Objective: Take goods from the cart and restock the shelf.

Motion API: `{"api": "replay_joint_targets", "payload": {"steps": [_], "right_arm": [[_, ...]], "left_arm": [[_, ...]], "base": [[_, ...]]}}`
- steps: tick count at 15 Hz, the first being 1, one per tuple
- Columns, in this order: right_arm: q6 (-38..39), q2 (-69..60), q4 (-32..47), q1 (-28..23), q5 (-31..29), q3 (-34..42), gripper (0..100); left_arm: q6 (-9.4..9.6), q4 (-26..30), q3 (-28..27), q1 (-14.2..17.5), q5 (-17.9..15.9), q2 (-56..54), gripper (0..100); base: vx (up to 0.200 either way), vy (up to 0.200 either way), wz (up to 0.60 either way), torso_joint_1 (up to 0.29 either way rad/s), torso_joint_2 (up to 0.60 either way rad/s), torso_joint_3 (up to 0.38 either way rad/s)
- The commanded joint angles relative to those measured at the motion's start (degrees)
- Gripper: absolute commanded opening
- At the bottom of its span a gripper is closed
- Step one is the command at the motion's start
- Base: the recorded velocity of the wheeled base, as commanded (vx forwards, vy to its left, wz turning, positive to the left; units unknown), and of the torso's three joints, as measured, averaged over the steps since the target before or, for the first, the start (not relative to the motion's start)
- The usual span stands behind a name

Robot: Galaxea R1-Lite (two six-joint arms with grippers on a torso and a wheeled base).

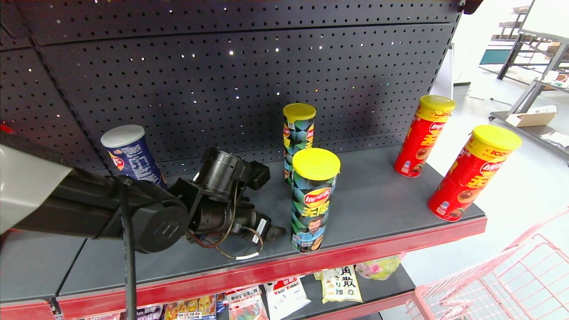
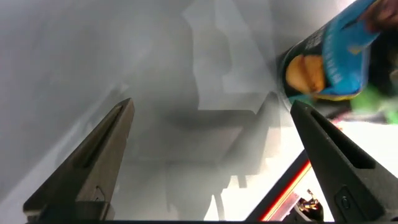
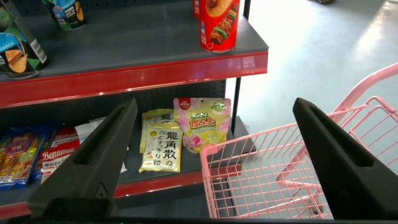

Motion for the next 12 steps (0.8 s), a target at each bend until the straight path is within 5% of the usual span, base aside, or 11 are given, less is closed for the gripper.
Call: {"api": "replay_joint_targets", "payload": {"steps": [1,5,6,8,9,11,12], "right_arm": [[0.0,0.0,0.0,0.0,0.0,0.0,100],[0.0,0.0,0.0,0.0,0.0,0.0,100],[0.0,0.0,0.0,0.0,0.0,0.0,100],[0.0,0.0,0.0,0.0,0.0,0.0,100],[0.0,0.0,0.0,0.0,0.0,0.0,100],[0.0,0.0,0.0,0.0,0.0,0.0,100],[0.0,0.0,0.0,0.0,0.0,0.0,100]], "left_arm": [[0.51,-0.1,5.5,2.1,0.7,-7.2,100],[2.00,1.2,20.8,7.0,2.2,-32.6,100],[4.37,3.2,23.9,9.3,2.2,-39.2,100],[15.80,15.4,28.9,24.1,1.7,-60.3,100],[16.77,20.9,30.0,29.6,1.4,-68.8,100],[12.63,26.7,31.7,33.7,0.3,-80.2,100],[9.12,26.9,34.4,35.9,-2.4,-85.7,100]], "base": [[0.000,0.000,0.00,0.000,0.00,0.000],[0.000,0.000,0.00,0.000,0.00,0.000],[0.000,0.000,0.00,0.000,0.00,0.000],[0.000,0.000,0.00,0.000,0.00,0.000],[0.000,0.000,0.00,0.000,0.00,0.000],[0.000,0.000,0.00,0.000,0.00,0.000],[0.000,0.000,0.00,0.000,0.00,0.000]]}}
